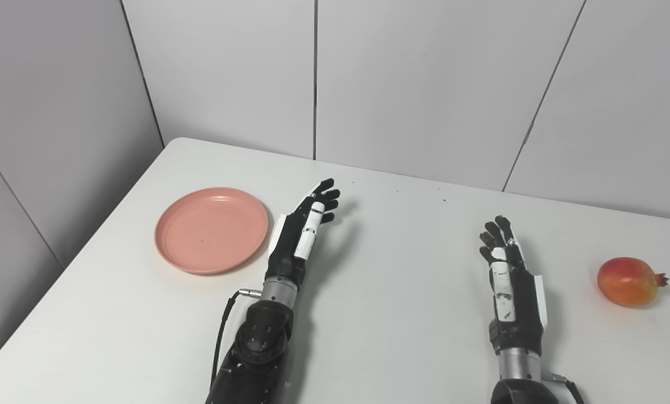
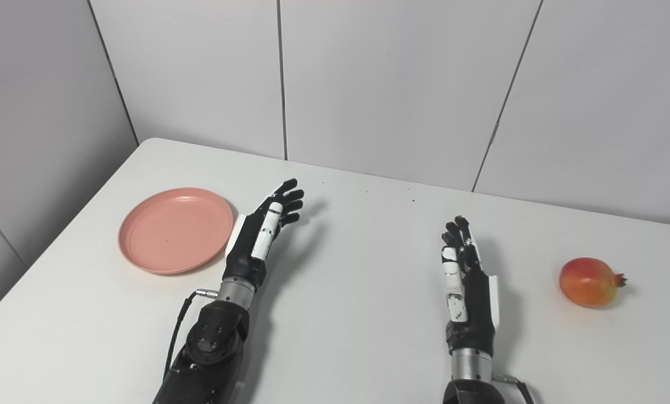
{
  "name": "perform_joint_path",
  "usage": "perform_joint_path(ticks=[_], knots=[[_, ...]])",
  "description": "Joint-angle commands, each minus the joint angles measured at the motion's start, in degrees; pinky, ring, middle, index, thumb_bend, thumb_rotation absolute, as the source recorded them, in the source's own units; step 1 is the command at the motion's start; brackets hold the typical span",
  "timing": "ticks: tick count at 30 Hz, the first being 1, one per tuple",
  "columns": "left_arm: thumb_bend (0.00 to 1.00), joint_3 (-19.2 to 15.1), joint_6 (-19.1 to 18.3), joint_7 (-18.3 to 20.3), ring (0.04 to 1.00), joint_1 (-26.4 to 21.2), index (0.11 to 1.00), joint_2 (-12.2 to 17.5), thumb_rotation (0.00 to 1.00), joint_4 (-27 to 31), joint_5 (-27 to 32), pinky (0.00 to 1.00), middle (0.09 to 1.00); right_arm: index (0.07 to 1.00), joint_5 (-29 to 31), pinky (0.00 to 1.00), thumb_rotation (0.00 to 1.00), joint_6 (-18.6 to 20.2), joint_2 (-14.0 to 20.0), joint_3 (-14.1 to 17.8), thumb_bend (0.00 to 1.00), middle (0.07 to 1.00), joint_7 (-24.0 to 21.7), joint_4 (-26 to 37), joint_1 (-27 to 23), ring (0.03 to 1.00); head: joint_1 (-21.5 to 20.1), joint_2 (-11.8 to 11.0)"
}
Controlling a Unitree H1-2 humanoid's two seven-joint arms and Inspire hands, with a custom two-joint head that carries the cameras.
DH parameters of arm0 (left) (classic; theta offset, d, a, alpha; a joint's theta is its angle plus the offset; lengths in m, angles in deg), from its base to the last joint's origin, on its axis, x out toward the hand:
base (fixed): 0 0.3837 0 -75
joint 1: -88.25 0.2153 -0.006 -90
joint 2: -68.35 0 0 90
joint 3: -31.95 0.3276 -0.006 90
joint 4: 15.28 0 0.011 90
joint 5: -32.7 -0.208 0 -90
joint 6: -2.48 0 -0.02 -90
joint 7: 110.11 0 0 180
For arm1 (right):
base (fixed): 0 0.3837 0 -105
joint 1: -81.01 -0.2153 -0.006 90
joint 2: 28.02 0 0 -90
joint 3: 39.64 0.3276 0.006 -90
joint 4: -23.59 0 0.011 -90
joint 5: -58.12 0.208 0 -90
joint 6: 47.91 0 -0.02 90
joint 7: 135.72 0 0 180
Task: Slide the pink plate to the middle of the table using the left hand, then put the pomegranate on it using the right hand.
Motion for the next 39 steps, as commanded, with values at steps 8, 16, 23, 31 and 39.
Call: perform_joint_path(ticks=[8,16,23,31,39], knots=[[0.31,-3.50,2.34,-2.62,0.831,-5.24,0.823,3.14,1.00,1.23,-0.32,0.83,0.830,0.924,0.26,0.93,0.89,-4.33,1.39,0.70,0.51,0.914,-0.44,-5.13,1.60,0.907,-0.10,-1.12],[0.30,-5.52,1.22,-3.99,0.810,-6.23,0.805,6.71,1.00,2.18,-2.00,0.81,0.809,0.918,0.70,0.92,0.87,-4.53,1.21,0.79,0.50,0.908,-0.52,-4.94,1.68,0.904,-0.28,-1.29],[0.32,-7.27,2.91,-3.11,0.802,-6.58,0.795,11.38,1.00,0.34,0.04,0.78,0.805,0.918,0.27,0.92,0.89,-4.44,1.48,0.60,0.50,0.909,-0.56,-5.10,1.78,0.905,-0.43,-1.60],[0.32,-9.84,1.44,-3.53,0.792,-6.85,0.774,15.47,0.98,-1.38,0.66,0.80,0.784,0.912,1.20,0.91,0.86,-5.07,1.40,0.89,0.51,0.903,-0.73,-5.39,1.67,0.898,0.30,-1.08],[0.30,-12.63,1.26,-4.85,0.798,-6.46,0.784,17.61,0.97,-1.74,1.03,0.77,0.794,0.918,1.26,0.92,0.87,-4.58,1.56,0.75,0.51,0.908,-0.93,-5.02,1.84,0.902,0.65,-1.33]])
